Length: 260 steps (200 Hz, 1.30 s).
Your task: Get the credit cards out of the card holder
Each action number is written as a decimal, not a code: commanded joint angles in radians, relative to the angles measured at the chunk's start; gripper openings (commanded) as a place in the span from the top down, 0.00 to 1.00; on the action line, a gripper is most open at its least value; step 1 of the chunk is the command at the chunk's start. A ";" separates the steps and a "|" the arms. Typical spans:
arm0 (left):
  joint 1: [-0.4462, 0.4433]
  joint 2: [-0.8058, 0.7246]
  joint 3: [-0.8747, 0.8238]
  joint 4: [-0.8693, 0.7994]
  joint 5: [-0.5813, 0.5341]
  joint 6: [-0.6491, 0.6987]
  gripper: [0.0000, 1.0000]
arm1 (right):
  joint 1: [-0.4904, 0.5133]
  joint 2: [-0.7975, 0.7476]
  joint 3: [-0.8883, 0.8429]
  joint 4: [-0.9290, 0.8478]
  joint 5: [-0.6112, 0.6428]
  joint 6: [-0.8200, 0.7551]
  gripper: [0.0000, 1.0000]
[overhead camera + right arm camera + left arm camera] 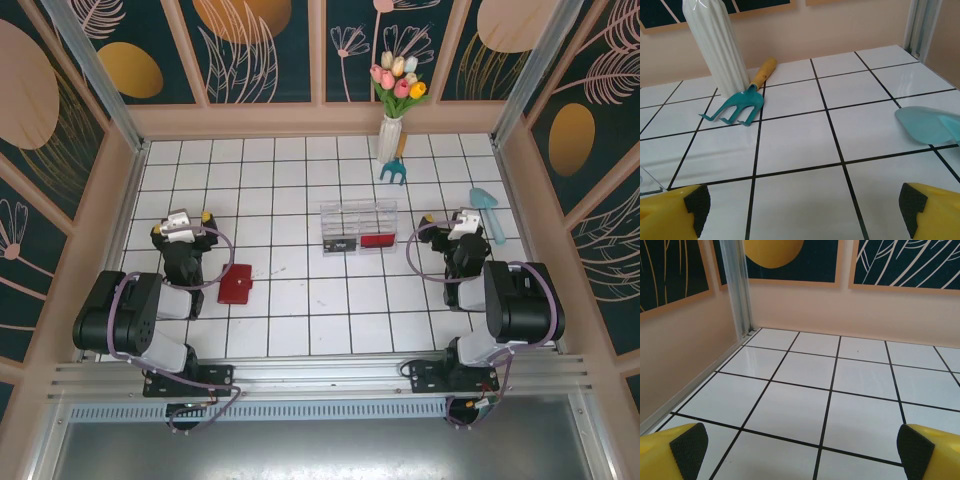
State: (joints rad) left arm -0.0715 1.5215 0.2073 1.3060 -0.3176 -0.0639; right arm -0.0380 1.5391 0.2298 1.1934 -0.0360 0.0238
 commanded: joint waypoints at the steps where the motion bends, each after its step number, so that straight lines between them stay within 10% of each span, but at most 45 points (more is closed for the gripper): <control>1: 0.006 0.002 -0.003 0.039 0.011 -0.005 0.01 | -0.006 0.001 0.009 0.040 -0.021 -0.013 0.01; 177: 0.007 -0.006 -0.003 0.037 0.014 -0.005 0.01 | -0.010 0.001 0.008 0.039 -0.027 -0.012 0.01; 212: 0.007 -0.209 0.133 -0.385 -0.092 -0.056 0.01 | 0.003 -0.170 0.080 -0.235 0.095 0.046 0.01; 260: 0.007 -0.454 0.380 -0.987 -0.170 -0.465 0.01 | 0.000 -0.401 0.222 -0.680 0.170 0.365 0.01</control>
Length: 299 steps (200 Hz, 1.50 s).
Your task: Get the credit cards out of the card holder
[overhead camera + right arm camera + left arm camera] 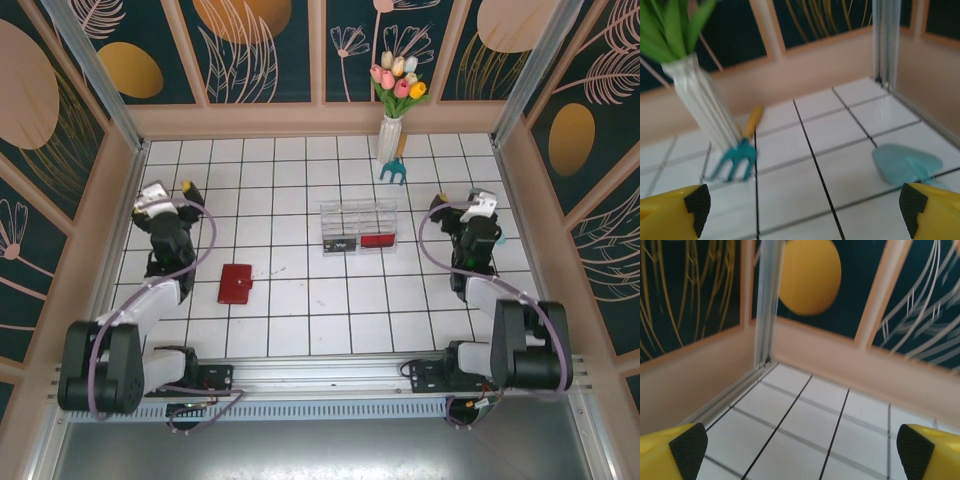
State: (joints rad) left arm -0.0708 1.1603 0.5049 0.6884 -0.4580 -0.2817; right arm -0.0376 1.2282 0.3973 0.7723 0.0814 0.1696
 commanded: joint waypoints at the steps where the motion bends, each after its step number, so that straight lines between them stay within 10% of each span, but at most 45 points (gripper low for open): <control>1: 0.006 -0.097 0.085 -0.380 -0.026 -0.256 0.01 | 0.000 -0.094 0.058 -0.273 0.052 0.227 0.01; 52: 0.006 -0.290 0.021 -0.536 0.201 -0.449 0.01 | 0.044 -0.177 0.199 -0.572 -0.061 0.369 0.01; 159: 0.004 -0.304 -0.249 -0.717 0.558 -0.593 0.01 | 0.694 -0.172 0.393 -0.824 0.251 0.324 0.01; 213: -0.024 -0.250 -0.338 -0.577 0.680 -0.634 0.03 | 0.736 -0.215 0.388 -0.864 0.290 0.339 0.01; 299: -0.381 -0.126 -0.373 -0.268 0.591 -0.781 0.05 | 0.746 -0.279 0.327 -0.934 0.288 0.358 0.01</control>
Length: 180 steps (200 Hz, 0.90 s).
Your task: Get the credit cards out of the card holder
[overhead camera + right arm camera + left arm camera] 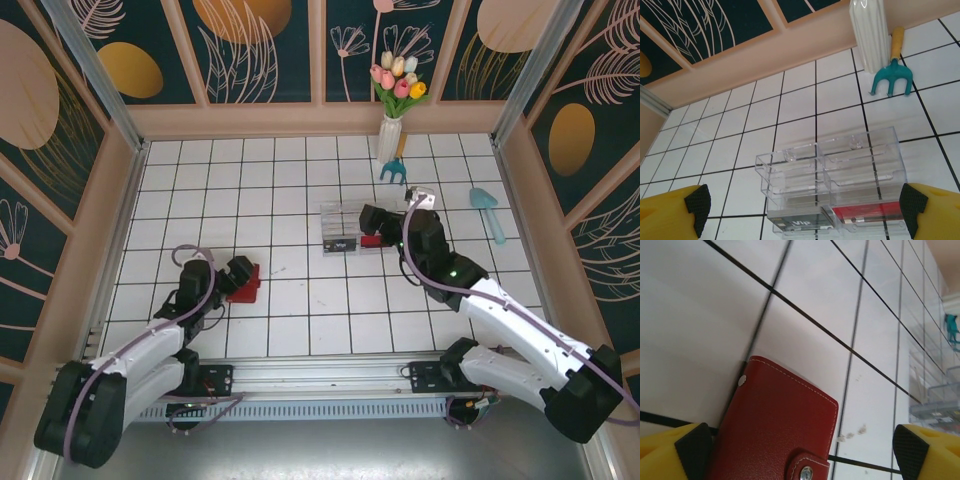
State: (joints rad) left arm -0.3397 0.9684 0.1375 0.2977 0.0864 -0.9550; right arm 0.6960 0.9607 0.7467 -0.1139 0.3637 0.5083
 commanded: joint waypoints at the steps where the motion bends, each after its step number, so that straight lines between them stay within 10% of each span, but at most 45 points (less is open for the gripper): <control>1: -0.117 0.071 -0.006 0.129 0.044 -0.110 0.05 | 0.013 -0.012 -0.023 -0.050 0.005 0.019 0.01; 81: -0.364 0.258 0.087 0.315 -0.054 -0.266 0.09 | 0.163 0.112 0.040 -0.136 0.079 0.044 0.03; 139: -0.343 -0.148 0.216 -0.423 -0.489 -0.235 0.01 | 0.370 0.481 0.228 -0.176 0.114 0.075 0.36; 180: -0.335 -0.404 0.180 -0.589 -0.605 -0.269 0.01 | 0.464 0.751 0.410 -0.253 0.107 0.017 0.56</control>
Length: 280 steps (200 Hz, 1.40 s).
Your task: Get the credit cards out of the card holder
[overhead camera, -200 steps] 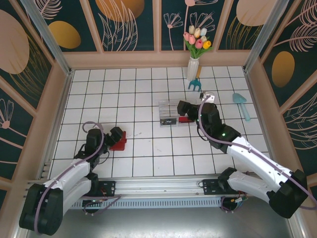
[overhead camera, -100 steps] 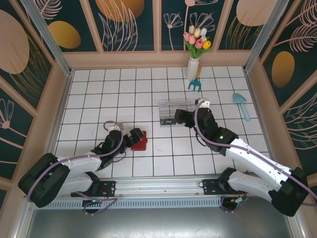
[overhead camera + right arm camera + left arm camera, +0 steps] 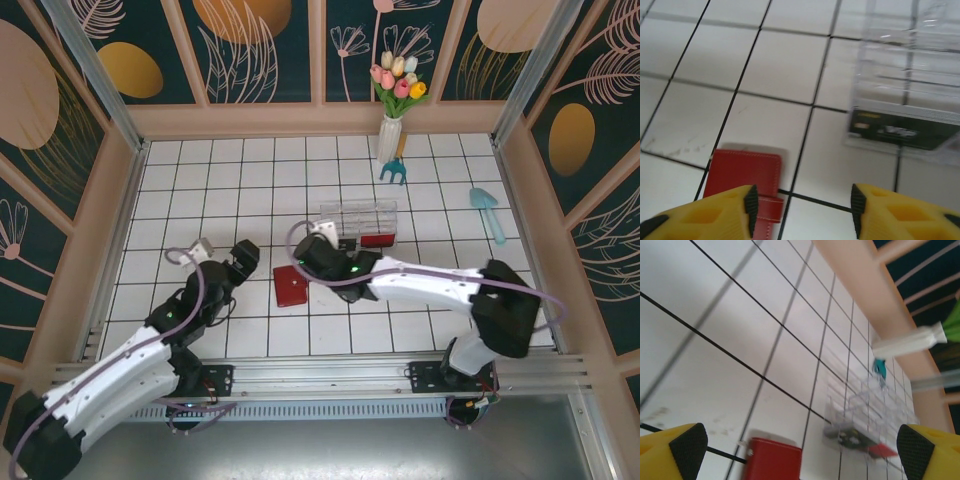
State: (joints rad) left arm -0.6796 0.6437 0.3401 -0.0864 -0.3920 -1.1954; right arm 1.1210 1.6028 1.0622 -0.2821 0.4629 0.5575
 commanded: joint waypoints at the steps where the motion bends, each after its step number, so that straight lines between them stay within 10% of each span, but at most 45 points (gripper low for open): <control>1: 0.005 -0.082 -0.025 -0.206 -0.126 -0.028 0.01 | 0.040 0.114 0.100 -0.088 0.006 -0.034 0.56; 77: 0.006 -0.151 -0.071 -0.221 -0.103 -0.046 0.01 | 0.088 0.356 0.281 -0.184 -0.054 -0.096 0.55; 280: 0.005 -0.151 -0.087 -0.211 -0.094 -0.067 0.01 | 0.073 0.414 0.217 -0.177 -0.139 -0.034 0.66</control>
State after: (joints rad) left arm -0.6796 0.5018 0.2642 -0.2893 -0.4797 -1.2518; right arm 1.2015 1.9854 1.3148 -0.4431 0.3622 0.5072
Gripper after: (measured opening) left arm 0.987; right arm 0.392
